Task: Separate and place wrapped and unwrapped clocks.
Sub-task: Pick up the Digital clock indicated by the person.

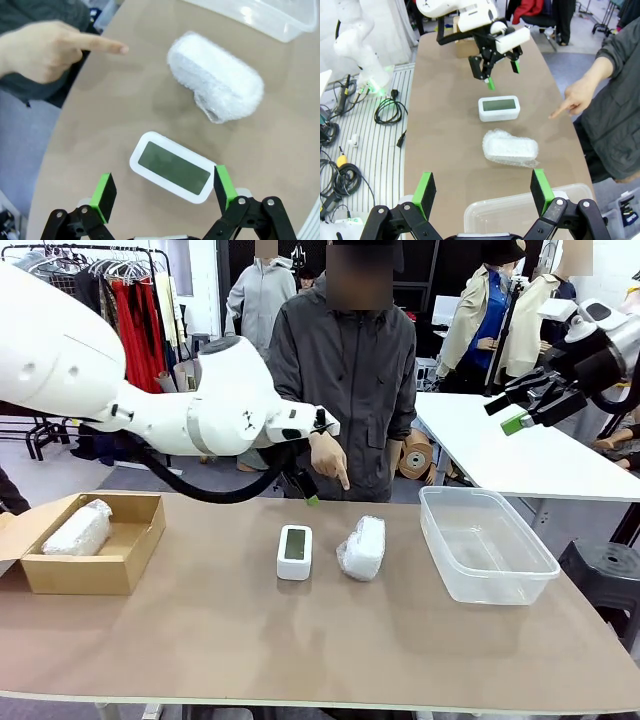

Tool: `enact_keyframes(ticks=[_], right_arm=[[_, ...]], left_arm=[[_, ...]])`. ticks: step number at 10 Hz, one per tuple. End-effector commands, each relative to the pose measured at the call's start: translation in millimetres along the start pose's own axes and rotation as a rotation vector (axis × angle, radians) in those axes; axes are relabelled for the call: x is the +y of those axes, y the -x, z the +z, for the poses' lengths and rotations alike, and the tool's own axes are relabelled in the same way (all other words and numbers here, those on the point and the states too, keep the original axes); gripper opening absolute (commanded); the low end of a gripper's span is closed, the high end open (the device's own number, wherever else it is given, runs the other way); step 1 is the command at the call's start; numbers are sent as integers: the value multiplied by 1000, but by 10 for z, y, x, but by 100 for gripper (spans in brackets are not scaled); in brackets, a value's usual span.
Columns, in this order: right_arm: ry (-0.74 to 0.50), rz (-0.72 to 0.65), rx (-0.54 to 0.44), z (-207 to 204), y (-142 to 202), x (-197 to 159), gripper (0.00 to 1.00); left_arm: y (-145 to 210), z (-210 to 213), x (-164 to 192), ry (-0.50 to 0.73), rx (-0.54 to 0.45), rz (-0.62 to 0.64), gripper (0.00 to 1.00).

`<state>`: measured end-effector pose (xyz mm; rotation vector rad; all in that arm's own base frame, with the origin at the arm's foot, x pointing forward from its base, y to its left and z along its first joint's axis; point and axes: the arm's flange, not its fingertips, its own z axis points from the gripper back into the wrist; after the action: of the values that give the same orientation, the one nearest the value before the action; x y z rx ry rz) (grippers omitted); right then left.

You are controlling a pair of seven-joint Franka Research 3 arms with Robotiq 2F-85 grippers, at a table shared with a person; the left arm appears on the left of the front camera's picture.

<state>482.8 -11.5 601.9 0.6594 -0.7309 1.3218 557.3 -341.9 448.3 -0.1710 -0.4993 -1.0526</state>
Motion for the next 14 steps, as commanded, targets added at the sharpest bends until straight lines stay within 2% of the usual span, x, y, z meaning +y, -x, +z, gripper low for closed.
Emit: enact_keyframes(ticks=[1, 2, 3, 4, 10, 11, 12, 13, 14], right_arm=[[-2, 5, -3, 5, -13, 3, 100], [-2, 5, -3, 5, -13, 3, 100], [-2, 5, -3, 5, -13, 3, 100], [-2, 5, -3, 5, -13, 3, 100], [-2, 5, -3, 5, -13, 3, 100], [-2, 5, -3, 5, -13, 3, 100], [-2, 5, -3, 5, -13, 3, 100], [-2, 5, -3, 5, -13, 3, 100], [-2, 5, -3, 5, -13, 3, 100]], left_arm=[[-279, -150, 63, 20, 14, 78, 100], [-314, -198, 138, 49, -27, 132, 100], [-390, -178, 161, 114, -146, 140, 100], [-189, -176, 43, 21, 6, 87, 100], [-251, -253, 78, 34, -6, 82, 100], [-420, -341, 4, 26, 13, 139, 100], [-591, -452, -85, -41, 81, 225, 100], [-726, -567, -80, -178, 184, 353, 100], [-839, -676, -141, -206, 208, 404, 100]])
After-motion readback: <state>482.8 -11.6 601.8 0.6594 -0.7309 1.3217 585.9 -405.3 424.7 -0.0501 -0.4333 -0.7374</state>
